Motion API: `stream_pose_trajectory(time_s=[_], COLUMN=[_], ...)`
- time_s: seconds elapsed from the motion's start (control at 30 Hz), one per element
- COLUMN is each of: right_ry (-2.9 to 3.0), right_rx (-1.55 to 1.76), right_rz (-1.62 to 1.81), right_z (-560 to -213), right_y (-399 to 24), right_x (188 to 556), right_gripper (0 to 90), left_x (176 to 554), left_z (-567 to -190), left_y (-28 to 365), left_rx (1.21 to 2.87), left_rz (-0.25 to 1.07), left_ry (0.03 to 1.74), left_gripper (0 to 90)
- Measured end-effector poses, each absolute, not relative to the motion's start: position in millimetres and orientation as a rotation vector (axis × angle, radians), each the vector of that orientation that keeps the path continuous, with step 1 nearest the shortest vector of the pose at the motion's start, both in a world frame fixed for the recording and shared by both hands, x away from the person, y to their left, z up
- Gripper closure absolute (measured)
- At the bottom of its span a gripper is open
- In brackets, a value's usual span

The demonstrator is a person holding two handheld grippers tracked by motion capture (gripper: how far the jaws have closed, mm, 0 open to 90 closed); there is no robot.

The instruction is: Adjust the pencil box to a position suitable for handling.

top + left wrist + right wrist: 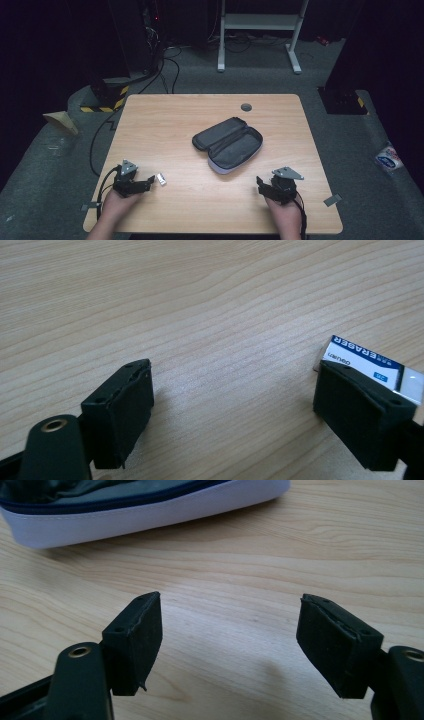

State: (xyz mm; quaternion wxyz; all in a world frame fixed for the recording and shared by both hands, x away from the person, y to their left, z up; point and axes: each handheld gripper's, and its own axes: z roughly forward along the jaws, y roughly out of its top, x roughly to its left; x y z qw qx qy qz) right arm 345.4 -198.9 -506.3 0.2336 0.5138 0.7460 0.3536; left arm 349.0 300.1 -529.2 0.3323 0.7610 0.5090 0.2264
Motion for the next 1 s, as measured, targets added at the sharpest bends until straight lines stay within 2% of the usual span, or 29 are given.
stream_pose_trajectory(time_s=[0.33, 0.53, 0.83, 1.0], right_ry=[2.069, 2.091, 2.164, 2.196], right_rx=[1.346, 1.303, 1.215, 1.175], right_rz=[1.015, 1.064, 1.090, 1.086], right_z=[-500.8, -492.2, -479.6, -478.3], right_y=[-170.9, -152.6, -113.9, -98.4], right_x=[336.6, 335.3, 348.0, 356.3], right_gripper=[32.2, 32.6, 33.1, 38.1], left_x=[347.1, 345.8, 347.8, 347.9], left_z=[-529.0, -528.7, -529.3, -529.4], left_y=[301.3, 304.0, 304.1, 304.1], left_rx=[1.975, 1.981, 1.979, 1.979], left_rz=[0.608, 0.601, 0.598, 0.598], left_ry=[1.351, 1.342, 1.334, 1.334], left_gripper=[18.9, 20.4, 19.5, 19.4])
